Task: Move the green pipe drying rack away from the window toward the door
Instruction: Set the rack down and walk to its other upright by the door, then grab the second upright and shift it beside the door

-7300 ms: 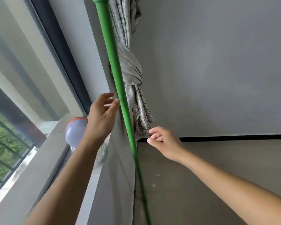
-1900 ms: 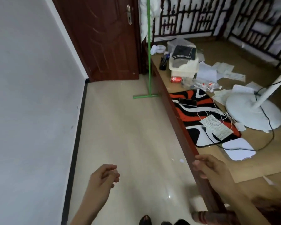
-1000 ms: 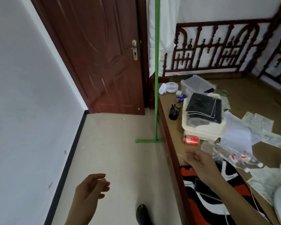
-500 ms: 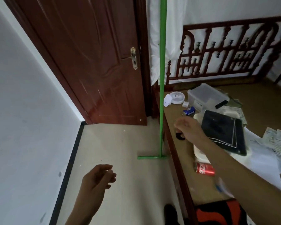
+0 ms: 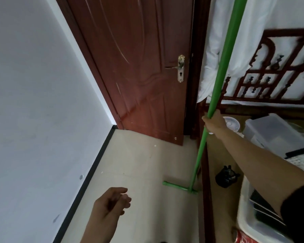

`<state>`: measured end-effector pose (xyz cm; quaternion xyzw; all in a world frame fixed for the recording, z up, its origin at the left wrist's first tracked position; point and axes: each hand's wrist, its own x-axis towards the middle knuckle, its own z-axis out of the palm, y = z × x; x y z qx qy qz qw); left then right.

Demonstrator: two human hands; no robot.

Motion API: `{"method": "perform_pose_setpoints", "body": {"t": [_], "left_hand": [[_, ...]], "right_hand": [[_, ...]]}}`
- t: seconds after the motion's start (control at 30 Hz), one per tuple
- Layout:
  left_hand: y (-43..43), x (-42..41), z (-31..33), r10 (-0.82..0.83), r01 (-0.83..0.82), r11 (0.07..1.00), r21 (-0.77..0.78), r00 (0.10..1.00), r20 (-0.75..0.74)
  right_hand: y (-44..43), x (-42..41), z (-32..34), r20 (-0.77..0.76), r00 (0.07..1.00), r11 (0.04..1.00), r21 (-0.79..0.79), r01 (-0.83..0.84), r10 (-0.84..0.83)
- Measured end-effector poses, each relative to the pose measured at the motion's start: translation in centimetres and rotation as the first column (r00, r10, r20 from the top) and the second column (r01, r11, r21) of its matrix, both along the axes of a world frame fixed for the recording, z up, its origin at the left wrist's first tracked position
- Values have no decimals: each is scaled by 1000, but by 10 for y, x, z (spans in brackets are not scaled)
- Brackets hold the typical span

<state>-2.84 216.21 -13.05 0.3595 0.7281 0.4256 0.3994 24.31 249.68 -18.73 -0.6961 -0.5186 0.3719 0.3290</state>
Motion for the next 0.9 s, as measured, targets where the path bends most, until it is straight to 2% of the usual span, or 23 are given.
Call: {"method": "perform_pose_setpoints", "body": {"t": [0.1, 0.2, 0.4, 0.63, 0.83, 0.9], "left_hand": [[7, -9, -6, 70, -70, 997, -12, 997, -18], [19, -18, -7, 97, -97, 995, -7, 995, -24], [70, -44, 6, 72, -69, 996, 48, 996, -47], [195, -112, 52, 26, 8, 987, 158, 977, -212], [321, -155, 97, -15, 132, 947, 294, 929, -369], [361, -166, 108, -30, 164, 928, 335, 928, -372]], "right_hand": [[21, -9, -5, 35, 999, 999, 35, -4, 3], [31, -29, 1, 72, 994, 994, 70, -83, 78], [55, -89, 9, 107, 972, 972, 80, -220, 211], [102, -195, 16, 103, 923, 926, 45, -376, 370], [146, -288, 7, 95, 879, 877, 80, -475, 467], [155, -313, 8, 52, 869, 865, 76, -495, 493]]}}
